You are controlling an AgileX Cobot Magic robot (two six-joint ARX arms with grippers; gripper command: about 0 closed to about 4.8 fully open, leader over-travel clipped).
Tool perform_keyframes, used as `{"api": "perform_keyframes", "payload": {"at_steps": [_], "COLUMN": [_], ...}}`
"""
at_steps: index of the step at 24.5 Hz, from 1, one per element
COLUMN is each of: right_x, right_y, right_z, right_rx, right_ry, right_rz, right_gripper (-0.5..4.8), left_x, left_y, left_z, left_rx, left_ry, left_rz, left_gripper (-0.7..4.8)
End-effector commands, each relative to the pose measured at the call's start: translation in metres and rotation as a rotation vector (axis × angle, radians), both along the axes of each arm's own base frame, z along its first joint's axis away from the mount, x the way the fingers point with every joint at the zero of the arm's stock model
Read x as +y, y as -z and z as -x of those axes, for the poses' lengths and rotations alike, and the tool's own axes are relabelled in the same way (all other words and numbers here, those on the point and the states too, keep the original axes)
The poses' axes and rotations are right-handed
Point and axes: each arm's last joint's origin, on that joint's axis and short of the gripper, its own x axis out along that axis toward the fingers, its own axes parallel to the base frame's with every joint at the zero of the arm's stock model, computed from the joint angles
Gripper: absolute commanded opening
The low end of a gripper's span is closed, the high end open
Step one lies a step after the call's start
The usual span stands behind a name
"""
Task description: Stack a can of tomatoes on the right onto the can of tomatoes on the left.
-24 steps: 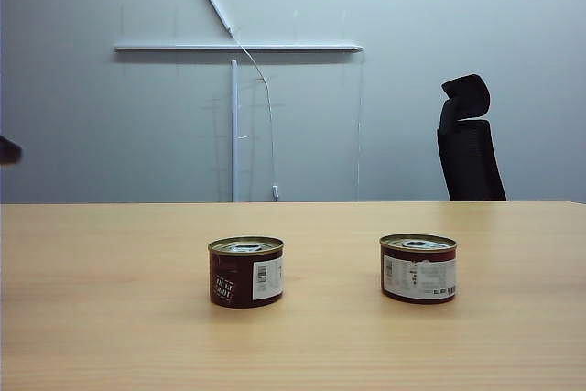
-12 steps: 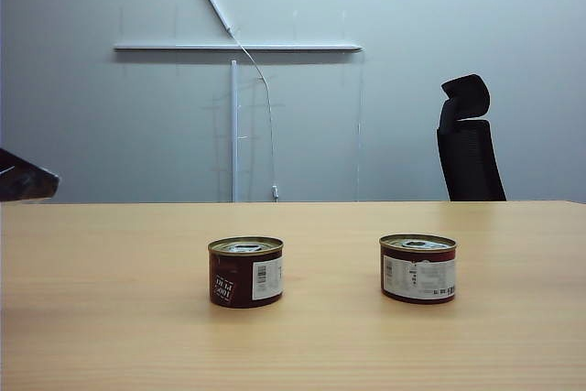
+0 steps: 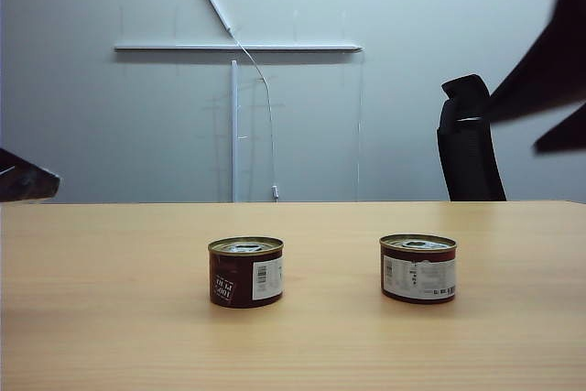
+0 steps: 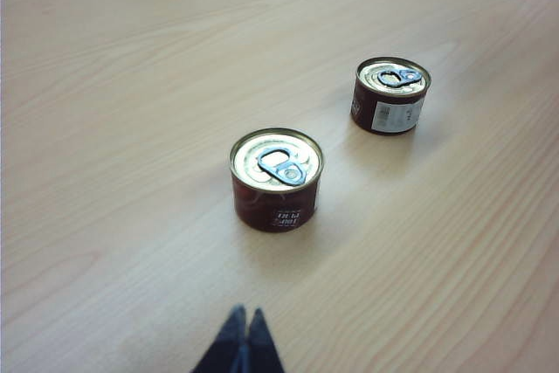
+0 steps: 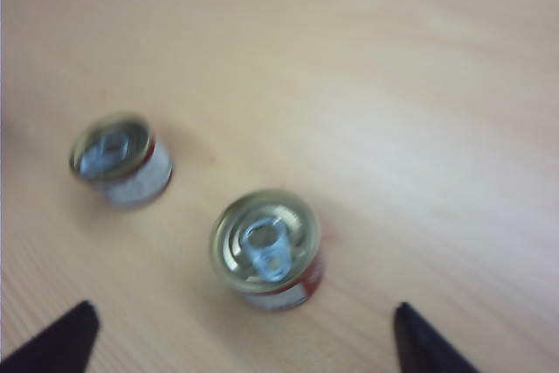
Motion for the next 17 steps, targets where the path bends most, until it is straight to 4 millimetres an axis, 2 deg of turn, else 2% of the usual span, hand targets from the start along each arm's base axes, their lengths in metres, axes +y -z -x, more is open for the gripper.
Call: {"api": "perform_keyframes", "payload": {"at_steps": [1, 7, 17], "right_x": [0.016, 0.041, 0.054], "right_y": [0.004, 0.022, 0.05], "right_z": [-0.006, -0.023, -0.045], "right_rx": [-0.055, -0.088, -0.065], "right_ry": [-0.022, -0.054, -0.054], "right_rz": [0.097, 0.191, 0.21], "right_gripper": [4.79, 4.79, 4.79], "left_x": [0.0, 0.0, 0.0], "left_y": [-0.002, -0.002, -0.002], "left_z": [0.0, 0.0, 0.0], "left_rx": [-0.01, -0.011, -0.01], "left_ry": [0.0, 0.0, 0.0], "left_rz": [0.012, 0.012, 0.012], "left_gripper": [-0.04, -0.04, -0.04]}}
